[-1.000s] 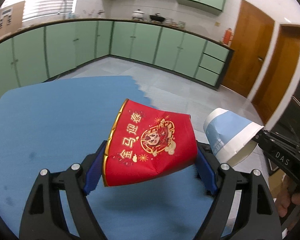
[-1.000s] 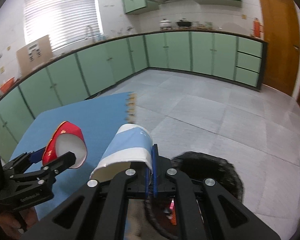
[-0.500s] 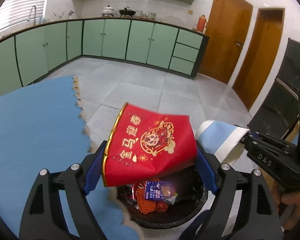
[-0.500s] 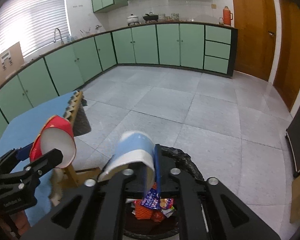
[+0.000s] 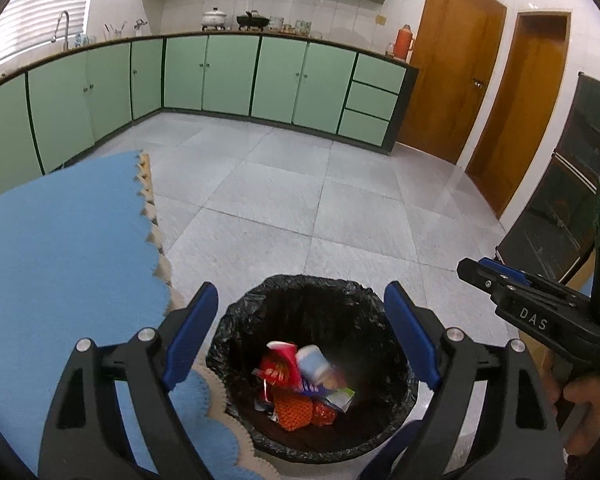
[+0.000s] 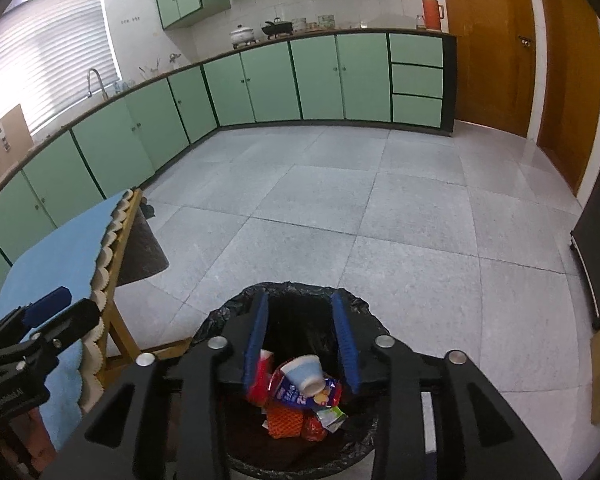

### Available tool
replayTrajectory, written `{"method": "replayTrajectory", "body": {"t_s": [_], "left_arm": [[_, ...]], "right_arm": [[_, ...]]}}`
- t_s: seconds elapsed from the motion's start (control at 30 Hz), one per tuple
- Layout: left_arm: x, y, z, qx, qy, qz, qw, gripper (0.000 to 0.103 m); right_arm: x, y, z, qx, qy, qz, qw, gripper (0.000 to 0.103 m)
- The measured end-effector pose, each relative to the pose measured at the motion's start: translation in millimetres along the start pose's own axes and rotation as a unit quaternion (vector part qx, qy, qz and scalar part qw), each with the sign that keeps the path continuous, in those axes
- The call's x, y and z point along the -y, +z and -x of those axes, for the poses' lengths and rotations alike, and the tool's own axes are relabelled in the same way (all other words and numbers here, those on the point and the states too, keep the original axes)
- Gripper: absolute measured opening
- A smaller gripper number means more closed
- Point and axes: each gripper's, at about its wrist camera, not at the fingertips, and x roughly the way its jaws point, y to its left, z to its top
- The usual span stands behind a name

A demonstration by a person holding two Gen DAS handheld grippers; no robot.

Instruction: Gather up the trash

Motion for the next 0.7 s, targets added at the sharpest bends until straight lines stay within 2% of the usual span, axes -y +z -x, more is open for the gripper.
{"method": "replayTrajectory", "body": {"t_s": [0.23,0.43,0.5,0.67,0.7], "left_arm": [[-5.8,6.5,39.5,0.025,0.017,0.005,0.9995,0.083],[-11.3,10.4,80.9,0.039,0.038,0.009,0.9985,0.085],[-12.9,10.0,96.7,0.044,0.039,0.011,0.9982,0.085],[-16.4,7.0,127.7,0.049,0.046,0.018,0.9976,0.087],[-16.7,6.9,132.0,0.05,0.046,0.02,0.9975,0.087]], "right_arm": [[-16.4,3.1,35.0,0.026,0.01,0.011,1.0,0.05],[-33.9,5.5,74.2,0.052,0.016,0.021,0.998,0.071],[-41.2,5.0,86.7,0.06,0.017,0.023,0.998,0.082],[-59.0,3.6,119.0,0.077,0.027,0.03,0.996,0.097],[-61.2,3.6,122.2,0.078,0.028,0.031,0.996,0.097]]}}
